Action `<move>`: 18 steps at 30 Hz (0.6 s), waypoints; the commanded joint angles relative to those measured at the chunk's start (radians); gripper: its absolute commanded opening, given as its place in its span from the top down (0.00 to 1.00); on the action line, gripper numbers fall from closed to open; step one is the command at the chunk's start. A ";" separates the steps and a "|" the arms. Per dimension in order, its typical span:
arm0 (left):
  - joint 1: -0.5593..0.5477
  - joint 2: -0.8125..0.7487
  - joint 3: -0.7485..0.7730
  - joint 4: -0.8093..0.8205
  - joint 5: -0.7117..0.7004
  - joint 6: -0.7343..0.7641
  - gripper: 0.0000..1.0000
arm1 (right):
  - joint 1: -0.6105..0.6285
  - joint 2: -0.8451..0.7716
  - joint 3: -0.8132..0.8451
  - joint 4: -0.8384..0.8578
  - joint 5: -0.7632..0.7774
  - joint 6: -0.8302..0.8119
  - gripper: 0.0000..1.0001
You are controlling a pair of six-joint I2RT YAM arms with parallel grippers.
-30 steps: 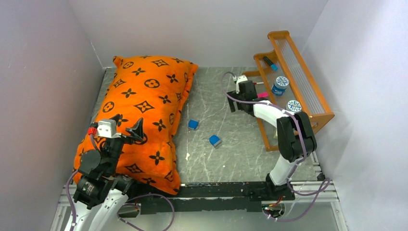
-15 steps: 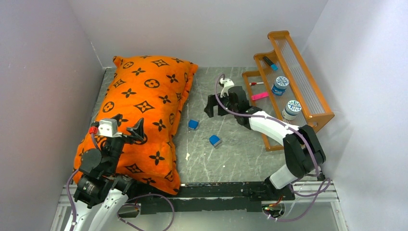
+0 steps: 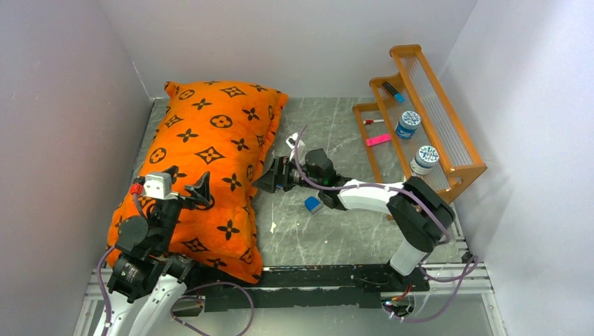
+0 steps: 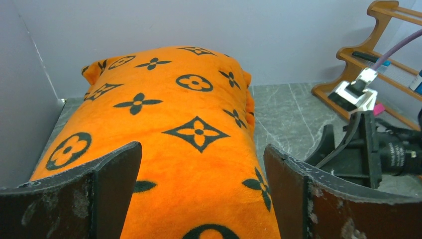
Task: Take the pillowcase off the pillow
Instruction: Move the pillow to the center of the board.
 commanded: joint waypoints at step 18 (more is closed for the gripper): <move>-0.002 -0.005 -0.009 0.047 0.042 0.015 0.03 | 0.143 0.542 0.350 0.402 -0.094 0.271 0.40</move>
